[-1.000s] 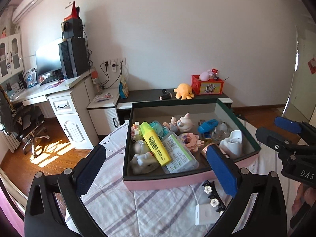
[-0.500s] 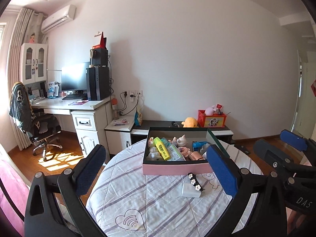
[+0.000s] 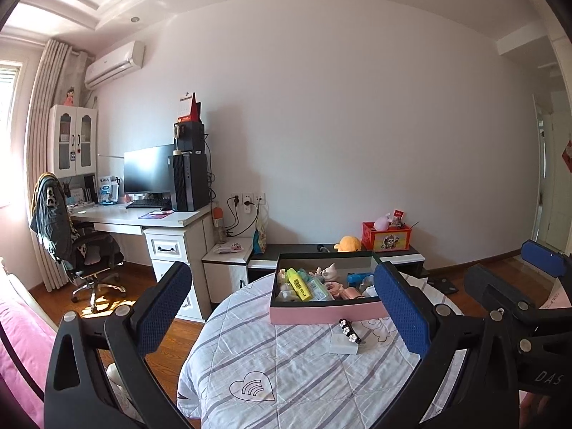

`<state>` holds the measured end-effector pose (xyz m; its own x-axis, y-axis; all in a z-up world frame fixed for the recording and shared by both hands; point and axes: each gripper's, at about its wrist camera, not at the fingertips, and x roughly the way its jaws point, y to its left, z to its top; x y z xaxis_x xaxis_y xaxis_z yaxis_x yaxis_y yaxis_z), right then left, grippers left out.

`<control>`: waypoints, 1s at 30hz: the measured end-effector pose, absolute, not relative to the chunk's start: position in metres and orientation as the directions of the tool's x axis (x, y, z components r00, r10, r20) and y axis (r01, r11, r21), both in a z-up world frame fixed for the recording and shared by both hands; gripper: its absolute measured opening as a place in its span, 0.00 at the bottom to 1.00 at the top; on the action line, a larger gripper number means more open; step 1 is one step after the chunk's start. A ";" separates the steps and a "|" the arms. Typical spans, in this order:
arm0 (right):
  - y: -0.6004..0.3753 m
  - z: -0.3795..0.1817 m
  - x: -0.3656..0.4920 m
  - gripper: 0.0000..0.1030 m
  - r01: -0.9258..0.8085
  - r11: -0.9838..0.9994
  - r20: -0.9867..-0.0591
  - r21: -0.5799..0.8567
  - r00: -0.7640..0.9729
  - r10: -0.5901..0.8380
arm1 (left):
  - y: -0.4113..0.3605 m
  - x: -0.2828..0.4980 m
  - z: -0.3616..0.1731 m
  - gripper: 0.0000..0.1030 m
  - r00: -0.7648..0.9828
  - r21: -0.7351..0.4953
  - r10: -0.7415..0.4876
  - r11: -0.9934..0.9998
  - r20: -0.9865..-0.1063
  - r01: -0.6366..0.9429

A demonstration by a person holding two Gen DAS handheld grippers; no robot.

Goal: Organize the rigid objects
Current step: 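Withdraw both tools from the pink box toward the hair clip and plug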

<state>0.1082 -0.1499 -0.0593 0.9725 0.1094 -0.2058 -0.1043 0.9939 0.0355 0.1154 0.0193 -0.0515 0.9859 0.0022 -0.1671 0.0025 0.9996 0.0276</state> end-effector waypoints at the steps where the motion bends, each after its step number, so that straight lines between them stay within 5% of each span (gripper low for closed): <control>1: -0.149 -0.058 0.106 1.00 -0.102 0.994 -0.202 0.033 0.974 0.106 | 0.018 0.113 -0.051 1.00 0.987 0.028 0.001 1.000 -0.164 0.004; 16: -0.152 -0.056 0.097 1.00 -0.099 0.994 -0.201 0.036 0.974 0.104 | 0.016 0.110 -0.048 1.00 0.988 0.034 0.009 0.999 -0.153 -0.004; 30: -0.152 -0.074 0.136 1.00 -0.097 0.994 -0.290 0.041 0.951 0.104 | 0.019 0.155 -0.075 1.00 0.969 0.035 0.015 0.999 -0.245 -0.007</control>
